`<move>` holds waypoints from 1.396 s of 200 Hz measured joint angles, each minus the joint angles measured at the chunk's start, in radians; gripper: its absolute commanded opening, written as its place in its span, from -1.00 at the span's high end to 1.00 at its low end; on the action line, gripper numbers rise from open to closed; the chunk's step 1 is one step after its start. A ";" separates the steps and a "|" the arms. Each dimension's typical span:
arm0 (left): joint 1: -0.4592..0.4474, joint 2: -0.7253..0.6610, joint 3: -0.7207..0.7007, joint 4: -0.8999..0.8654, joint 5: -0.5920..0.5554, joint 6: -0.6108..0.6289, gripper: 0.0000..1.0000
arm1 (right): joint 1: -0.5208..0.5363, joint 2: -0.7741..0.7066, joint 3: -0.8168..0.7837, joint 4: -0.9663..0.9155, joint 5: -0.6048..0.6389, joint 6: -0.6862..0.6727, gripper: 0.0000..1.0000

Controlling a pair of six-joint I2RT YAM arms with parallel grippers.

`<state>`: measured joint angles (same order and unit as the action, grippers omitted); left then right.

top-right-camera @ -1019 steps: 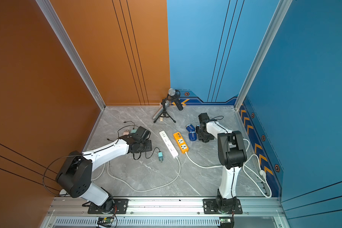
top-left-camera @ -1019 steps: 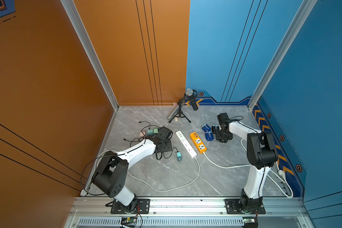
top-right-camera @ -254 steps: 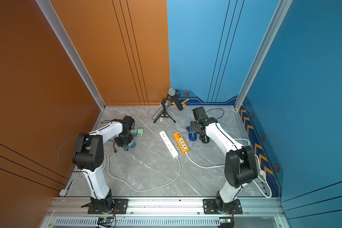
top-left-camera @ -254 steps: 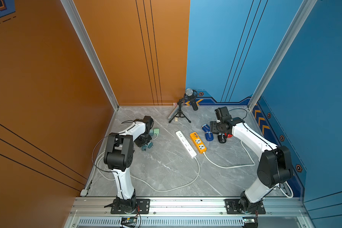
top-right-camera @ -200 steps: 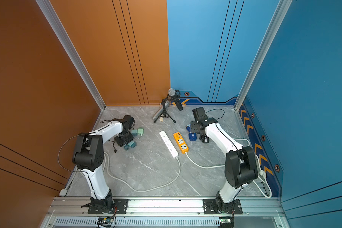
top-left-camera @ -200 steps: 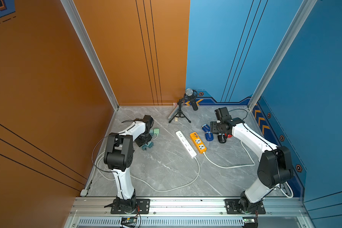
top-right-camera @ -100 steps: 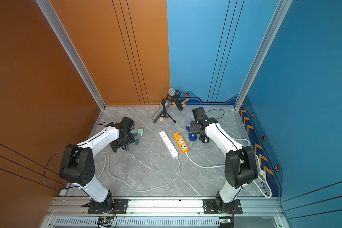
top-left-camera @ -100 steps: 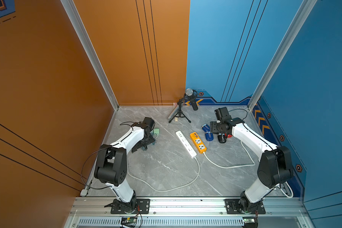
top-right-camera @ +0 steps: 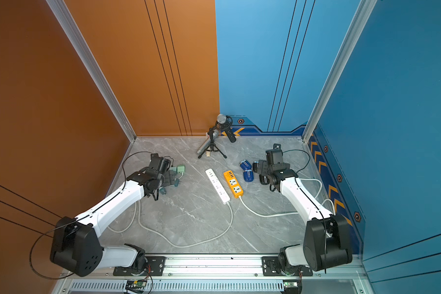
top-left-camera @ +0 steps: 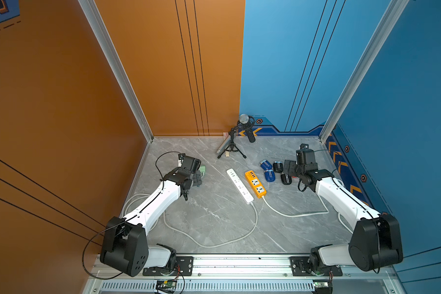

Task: Unplug the electric shaver
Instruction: Reset both arms

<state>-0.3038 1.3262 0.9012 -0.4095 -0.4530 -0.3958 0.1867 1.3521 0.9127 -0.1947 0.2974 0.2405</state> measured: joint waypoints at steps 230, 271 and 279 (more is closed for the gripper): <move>0.218 0.238 -0.538 1.341 0.169 0.404 -0.97 | -0.144 0.172 -0.541 0.992 -0.123 -0.174 -1.00; 0.218 0.238 -0.538 1.342 0.169 0.404 -0.97 | -0.144 0.172 -0.540 0.992 -0.130 -0.174 -1.00; 0.218 0.238 -0.538 1.342 0.169 0.404 -0.97 | -0.144 0.172 -0.540 0.992 -0.131 -0.174 -1.00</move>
